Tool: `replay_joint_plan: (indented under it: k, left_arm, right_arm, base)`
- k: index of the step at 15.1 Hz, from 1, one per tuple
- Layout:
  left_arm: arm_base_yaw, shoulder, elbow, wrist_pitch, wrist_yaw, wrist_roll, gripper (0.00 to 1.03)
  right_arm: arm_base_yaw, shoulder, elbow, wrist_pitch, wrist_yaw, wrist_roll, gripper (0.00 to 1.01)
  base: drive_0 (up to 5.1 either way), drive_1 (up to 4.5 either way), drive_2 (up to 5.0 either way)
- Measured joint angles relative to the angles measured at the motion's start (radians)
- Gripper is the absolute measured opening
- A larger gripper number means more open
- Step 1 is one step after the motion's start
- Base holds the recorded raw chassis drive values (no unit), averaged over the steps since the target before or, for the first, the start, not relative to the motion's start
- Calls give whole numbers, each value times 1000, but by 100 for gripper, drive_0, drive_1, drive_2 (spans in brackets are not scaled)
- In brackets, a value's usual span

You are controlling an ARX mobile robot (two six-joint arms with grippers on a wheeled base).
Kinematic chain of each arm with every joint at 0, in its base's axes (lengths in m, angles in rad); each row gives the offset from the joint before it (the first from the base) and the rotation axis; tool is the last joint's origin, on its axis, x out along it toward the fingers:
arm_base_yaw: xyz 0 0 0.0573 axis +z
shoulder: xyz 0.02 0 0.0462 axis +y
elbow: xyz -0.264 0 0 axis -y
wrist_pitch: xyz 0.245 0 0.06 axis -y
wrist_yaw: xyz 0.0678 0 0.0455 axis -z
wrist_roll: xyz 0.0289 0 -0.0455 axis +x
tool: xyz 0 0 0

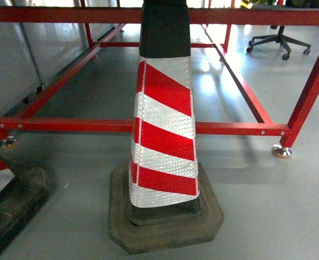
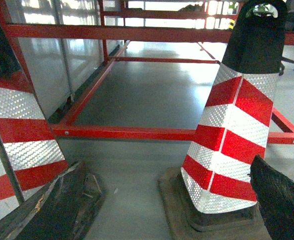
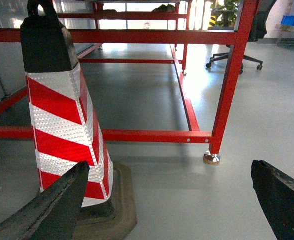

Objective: Pick blue part to blue bin on bottom shelf

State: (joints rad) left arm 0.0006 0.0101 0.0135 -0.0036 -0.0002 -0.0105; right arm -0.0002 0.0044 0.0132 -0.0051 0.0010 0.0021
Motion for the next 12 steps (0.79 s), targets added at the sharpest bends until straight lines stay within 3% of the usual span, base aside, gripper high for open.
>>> replay_joint_plan:
  k: [12]
  left_arm:
    - [0, 0, 0, 0, 0, 0, 98]
  right_arm:
    - [0, 0, 0, 0, 0, 0, 98]
  base:
    - [0, 0, 0]
